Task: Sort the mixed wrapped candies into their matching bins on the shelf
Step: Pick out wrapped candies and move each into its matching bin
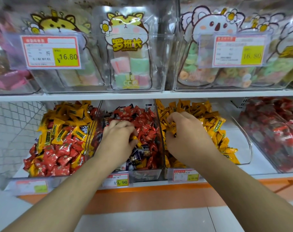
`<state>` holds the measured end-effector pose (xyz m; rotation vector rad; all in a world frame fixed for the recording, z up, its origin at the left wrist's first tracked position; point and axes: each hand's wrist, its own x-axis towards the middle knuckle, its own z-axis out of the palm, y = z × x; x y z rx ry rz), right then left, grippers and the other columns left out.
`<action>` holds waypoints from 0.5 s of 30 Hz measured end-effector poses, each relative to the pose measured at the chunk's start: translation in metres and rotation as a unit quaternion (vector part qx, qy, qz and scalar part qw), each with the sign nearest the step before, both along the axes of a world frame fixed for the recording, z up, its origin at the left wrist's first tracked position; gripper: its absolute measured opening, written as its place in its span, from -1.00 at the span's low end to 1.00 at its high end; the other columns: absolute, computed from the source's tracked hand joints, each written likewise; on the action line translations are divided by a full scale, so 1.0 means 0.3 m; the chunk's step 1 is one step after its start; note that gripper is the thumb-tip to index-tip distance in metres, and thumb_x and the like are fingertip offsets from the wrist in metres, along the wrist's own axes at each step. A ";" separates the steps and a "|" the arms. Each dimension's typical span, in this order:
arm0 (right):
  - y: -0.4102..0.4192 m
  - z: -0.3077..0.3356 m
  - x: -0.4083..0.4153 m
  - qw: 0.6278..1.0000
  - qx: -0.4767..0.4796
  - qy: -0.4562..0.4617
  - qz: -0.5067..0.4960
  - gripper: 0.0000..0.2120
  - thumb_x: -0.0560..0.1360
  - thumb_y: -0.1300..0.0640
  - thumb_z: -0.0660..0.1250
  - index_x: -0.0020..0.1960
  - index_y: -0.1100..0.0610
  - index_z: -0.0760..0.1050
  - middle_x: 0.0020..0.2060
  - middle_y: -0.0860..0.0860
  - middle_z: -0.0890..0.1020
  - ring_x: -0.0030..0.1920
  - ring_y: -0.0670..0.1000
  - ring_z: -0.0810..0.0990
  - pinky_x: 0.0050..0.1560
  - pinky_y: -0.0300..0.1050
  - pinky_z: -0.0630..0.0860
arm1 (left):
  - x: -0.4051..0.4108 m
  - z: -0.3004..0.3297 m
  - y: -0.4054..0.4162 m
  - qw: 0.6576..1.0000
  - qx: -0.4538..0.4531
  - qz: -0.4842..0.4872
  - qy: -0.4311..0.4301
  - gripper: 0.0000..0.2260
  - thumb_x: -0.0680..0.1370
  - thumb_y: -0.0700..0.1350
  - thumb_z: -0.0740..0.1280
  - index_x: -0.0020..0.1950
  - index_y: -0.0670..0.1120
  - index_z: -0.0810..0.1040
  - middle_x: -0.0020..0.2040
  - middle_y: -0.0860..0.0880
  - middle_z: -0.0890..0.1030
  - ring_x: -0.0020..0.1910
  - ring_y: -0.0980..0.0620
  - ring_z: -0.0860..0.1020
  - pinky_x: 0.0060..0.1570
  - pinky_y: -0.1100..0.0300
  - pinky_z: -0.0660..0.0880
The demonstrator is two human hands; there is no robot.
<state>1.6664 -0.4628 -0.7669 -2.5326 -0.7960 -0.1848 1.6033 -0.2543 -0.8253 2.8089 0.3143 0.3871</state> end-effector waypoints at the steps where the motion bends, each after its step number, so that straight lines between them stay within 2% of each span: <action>1: 0.002 0.001 -0.001 1.000 0.002 0.000 0.001 -0.61 0.57 0.15 0.35 0.39 0.11 0.46 0.25 0.03 0.53 0.26 0.09 0.49 0.21 0.01 0.54 | -0.005 0.003 0.000 1.000 -0.003 0.002 -0.008 -0.85 0.57 0.05 0.47 0.12 0.13 0.64 0.30 0.21 0.52 0.36 0.06 0.27 0.34 0.05 0.18; 4: 0.005 -0.003 -0.011 1.000 0.008 -0.005 0.012 -0.63 0.57 0.15 0.36 0.37 0.12 0.48 0.25 0.02 0.53 0.17 0.07 0.52 0.12 -0.07 0.51 | -0.023 0.027 0.000 1.000 -0.005 -0.001 -0.026 -0.88 0.55 0.07 0.48 0.07 0.15 0.64 0.17 0.24 0.57 0.32 0.07 0.33 0.32 0.07 0.17; 6: 0.005 -0.005 -0.016 1.000 0.011 -0.010 0.021 -0.63 0.57 0.15 0.37 0.37 0.12 0.49 0.25 0.01 0.54 0.20 0.07 0.52 0.15 -0.08 0.52 | -0.042 0.058 -0.003 0.999 -0.020 0.009 -0.047 -0.88 0.55 0.10 0.47 0.06 0.17 0.64 0.02 0.20 0.56 0.19 0.07 0.41 0.29 0.07 0.28; 8: 0.007 -0.005 -0.019 0.999 0.017 -0.018 0.031 -0.61 0.56 0.15 0.38 0.38 0.11 0.49 0.26 0.00 0.55 0.28 0.07 0.50 0.22 -0.04 0.53 | -0.065 0.100 -0.005 0.995 -0.059 0.027 -0.075 -0.89 0.55 0.12 0.46 0.05 0.19 0.63 -0.04 0.16 0.56 -0.05 0.13 0.49 0.06 0.13 0.48; 10: 0.014 0.001 -0.026 0.998 0.028 -0.023 0.057 -0.58 0.56 0.12 0.41 0.40 0.09 0.49 0.29 -0.01 0.56 0.35 0.05 0.46 0.32 -0.02 0.50 | -0.087 0.140 -0.010 0.987 -0.122 0.026 -0.102 -0.93 0.55 0.11 0.47 0.00 0.19 0.64 -0.09 0.21 0.60 -0.18 0.23 0.55 -0.17 0.30 0.46; 11: 0.019 0.003 -0.030 0.996 0.034 -0.026 0.078 -0.56 0.55 0.09 0.44 0.41 0.08 0.49 0.30 -0.03 0.56 0.38 0.02 0.44 0.36 -0.03 0.47 | -0.098 0.155 -0.015 0.980 -0.162 0.022 -0.113 -0.94 0.54 0.10 0.48 -0.03 0.19 0.65 -0.12 0.22 0.63 -0.14 0.27 0.57 -0.16 0.35 0.44; 13: 0.028 0.010 -0.041 0.992 0.046 -0.021 0.115 -0.55 0.54 0.03 0.48 0.40 0.02 0.51 0.29 -0.08 0.58 0.37 -0.03 0.44 0.38 -0.07 0.44 | -0.117 0.174 -0.032 0.963 -0.237 0.007 -0.126 -0.95 0.52 0.08 0.51 -0.05 0.20 0.68 -0.14 0.21 0.65 -0.06 0.30 0.59 -0.08 0.32 0.49; 15: 0.032 0.022 -0.058 0.989 0.055 -0.009 0.135 -0.63 0.54 0.02 0.49 0.33 -0.05 0.55 0.17 -0.14 0.62 0.26 -0.07 0.49 0.27 -0.06 0.51 | -0.131 0.185 -0.056 0.948 -0.292 -0.016 -0.126 -0.94 0.52 0.05 0.52 -0.04 0.19 0.69 -0.12 0.21 0.66 -0.04 0.24 0.62 -0.03 0.22 0.57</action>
